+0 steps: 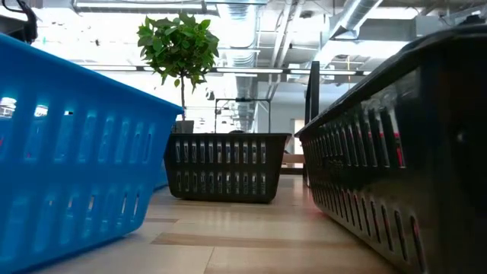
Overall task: Stack baskets on shelf by color
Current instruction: Put the center red basket on the shelf
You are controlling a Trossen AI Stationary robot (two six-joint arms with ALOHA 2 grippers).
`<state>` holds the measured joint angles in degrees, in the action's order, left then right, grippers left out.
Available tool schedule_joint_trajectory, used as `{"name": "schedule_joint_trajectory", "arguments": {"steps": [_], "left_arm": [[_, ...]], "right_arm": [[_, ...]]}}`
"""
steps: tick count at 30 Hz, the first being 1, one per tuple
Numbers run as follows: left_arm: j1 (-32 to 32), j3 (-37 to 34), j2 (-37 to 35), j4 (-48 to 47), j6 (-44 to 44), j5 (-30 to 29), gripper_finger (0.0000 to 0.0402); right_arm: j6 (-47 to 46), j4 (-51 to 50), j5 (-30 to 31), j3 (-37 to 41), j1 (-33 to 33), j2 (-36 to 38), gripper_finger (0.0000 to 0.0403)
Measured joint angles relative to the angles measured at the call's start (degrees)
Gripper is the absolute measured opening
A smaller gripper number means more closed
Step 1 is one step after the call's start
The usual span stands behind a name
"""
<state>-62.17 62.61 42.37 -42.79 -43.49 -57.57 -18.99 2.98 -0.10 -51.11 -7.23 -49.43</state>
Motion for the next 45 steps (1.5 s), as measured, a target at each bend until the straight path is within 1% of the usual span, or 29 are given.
{"name": "schedule_joint_trajectory", "arguments": {"steps": [3,5,8,10,12,15,17,20,22,27,34,38,40,43,45], "left_arm": [[0.0,0.0,0.0,-3.3,-3.2,0.8,0.0237],[0.0,0.0,0.0,-4.5,-5.2,1.1,0.0237],[0.0,0.0,0.0,-4.5,-6.3,2.6,0.0237],[0.0,0.0,0.0,-4.6,-6.6,3.1,0.0237],[0.0,0.0,0.0,-4.6,-6.7,3.1,0.0237],[0.0,0.0,0.0,-4.6,-6.6,3.1,0.0237],[0.0,0.0,0.0,-4.6,-6.5,3.1,0.0237],[0.0,0.0,0.0,-4.6,-6.5,3.1,0.0237],[0.0,0.0,0.0,-4.6,-6.4,3.1,0.0237],[0.0,0.0,0.0,-5.3,-3.7,3.1,0.0237],[0.0,0.0,0.0,-5.5,-2.5,3.1,0.0237],[0.0,0.0,0.0,-5.5,-0.5,3.0,0.0237],[0.0,0.0,0.0,-5.5,-0.3,3.0,0.0237],[0.0,0.0,0.0,-5.6,-0.3,3.0,0.0237],[0.0,0.0,0.0,-5.6,-0.4,3.2,0.0237]], "right_arm": [[-2.1,-9.7,0.0,-4.0,-1.2,-7.2,0.0027],[-6.7,-16.6,-0.1,-6.7,-1.9,-11.3,0.0027],[-17.9,-29.9,-0.4,-9.4,-2.6,-16.9,0.0027],[-27.1,-39.0,-0.3,-9.8,-3.1,-19.9,0.0027],[-35.7,-45.8,-0.1,-9.8,-4.1,-23.0,0.0027],[-43.2,-54.8,0.0,-9.8,-6.2,-27.9,0.0027],[-46.7,-57.4,0.1,-9.8,-7.4,-30.6,0.0027],[-51.3,-57.8,2.3,-9.9,-8.3,-34.3,0.0028],[-54.2,-57.5,2.6,-9.9,-8.7,-36.5,0.0034],[-54.7,-55.6,0.9,-9.9,-8.5,-40.2,0.0051],[-53.9,-47.1,0.1,-9.9,-8.7,-40.9,0.0054],[-51.5,-44.3,0.9,-9.9,-9.0,-40.9,0.0054],[-49.9,-42.2,2.2,-9.9,-9.5,-40.9,0.0054],[-50.2,-39.8,4.0,-9.9,-9.8,-40.9,0.0057],[-51.2,-39.0,3.2,-9.9,-9.7,-40.8,0.0068]]}}
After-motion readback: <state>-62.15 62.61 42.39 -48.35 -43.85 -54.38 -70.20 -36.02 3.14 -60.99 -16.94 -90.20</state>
